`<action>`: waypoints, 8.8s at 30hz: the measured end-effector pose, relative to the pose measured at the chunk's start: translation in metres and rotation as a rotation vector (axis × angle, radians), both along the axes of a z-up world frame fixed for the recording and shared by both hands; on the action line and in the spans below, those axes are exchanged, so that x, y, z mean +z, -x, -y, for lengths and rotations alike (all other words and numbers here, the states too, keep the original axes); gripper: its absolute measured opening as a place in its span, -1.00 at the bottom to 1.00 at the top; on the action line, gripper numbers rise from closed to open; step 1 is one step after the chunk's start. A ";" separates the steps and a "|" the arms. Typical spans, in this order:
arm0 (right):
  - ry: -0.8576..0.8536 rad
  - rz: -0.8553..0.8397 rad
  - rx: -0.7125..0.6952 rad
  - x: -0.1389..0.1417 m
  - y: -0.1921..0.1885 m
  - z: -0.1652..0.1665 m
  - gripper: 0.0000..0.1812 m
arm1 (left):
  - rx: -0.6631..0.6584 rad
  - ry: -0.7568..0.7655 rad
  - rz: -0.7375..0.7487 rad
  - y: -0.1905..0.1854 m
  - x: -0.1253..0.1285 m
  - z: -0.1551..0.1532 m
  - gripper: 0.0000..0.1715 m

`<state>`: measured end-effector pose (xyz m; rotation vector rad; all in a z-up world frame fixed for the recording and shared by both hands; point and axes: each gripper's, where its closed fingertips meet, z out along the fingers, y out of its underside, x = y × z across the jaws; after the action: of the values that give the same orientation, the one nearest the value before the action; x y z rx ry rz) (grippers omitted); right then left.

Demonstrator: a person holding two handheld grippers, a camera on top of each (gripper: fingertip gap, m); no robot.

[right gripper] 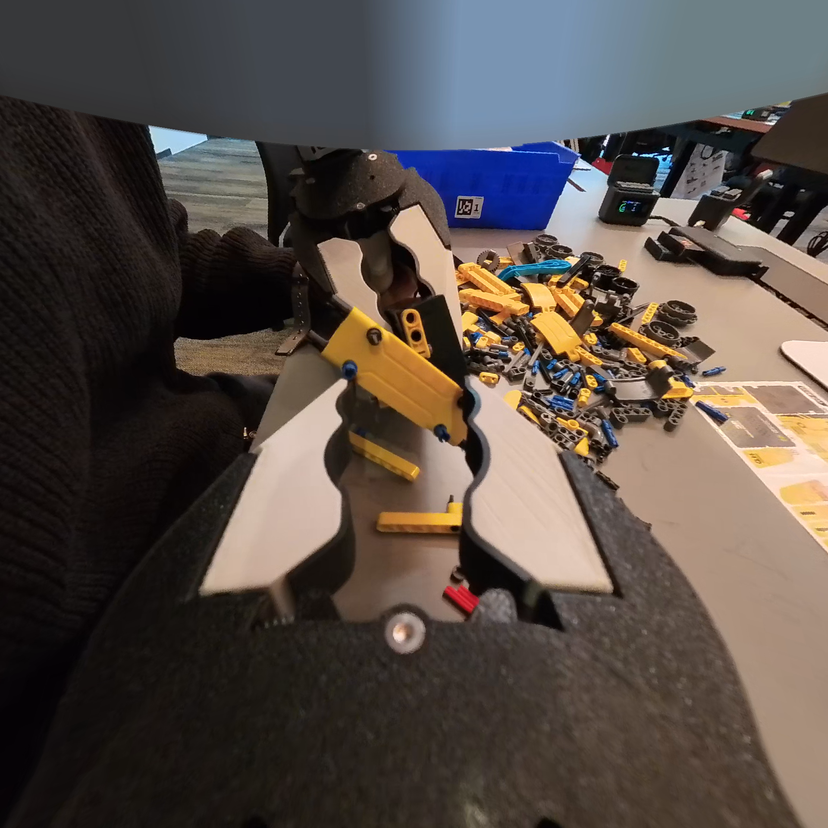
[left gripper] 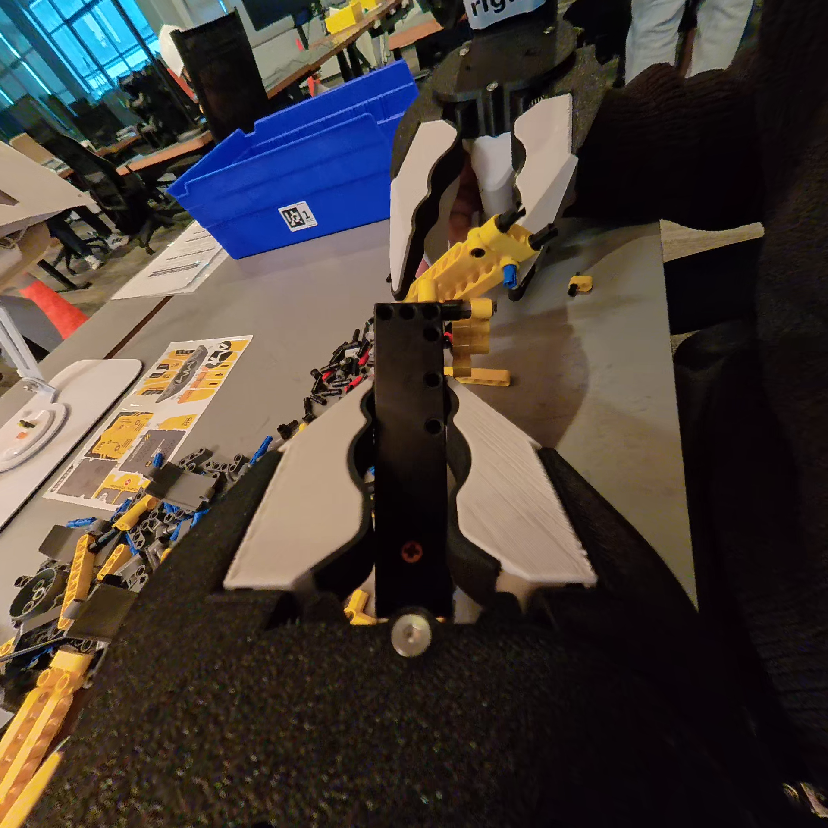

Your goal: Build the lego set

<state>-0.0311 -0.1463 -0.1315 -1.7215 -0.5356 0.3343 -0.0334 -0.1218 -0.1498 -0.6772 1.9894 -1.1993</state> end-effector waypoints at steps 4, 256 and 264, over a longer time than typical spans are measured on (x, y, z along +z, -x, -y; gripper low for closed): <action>0.002 -0.006 0.001 0.000 0.000 0.000 -0.47 | 0.000 0.000 0.001 0.000 0.000 0.000 -0.71; 0.447 0.119 -0.608 -0.084 -0.003 0.052 -0.53 | -0.246 0.464 -0.539 -0.027 0.034 0.129 -0.69; 0.450 0.144 -0.699 -0.084 -0.003 0.053 -0.59 | -0.303 0.609 -0.549 -0.022 0.040 0.134 -0.50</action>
<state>-0.0278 -0.1990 -0.2154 -2.2539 0.0762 -0.1896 -0.0118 -0.2558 -0.1095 -1.1267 2.2179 -2.0149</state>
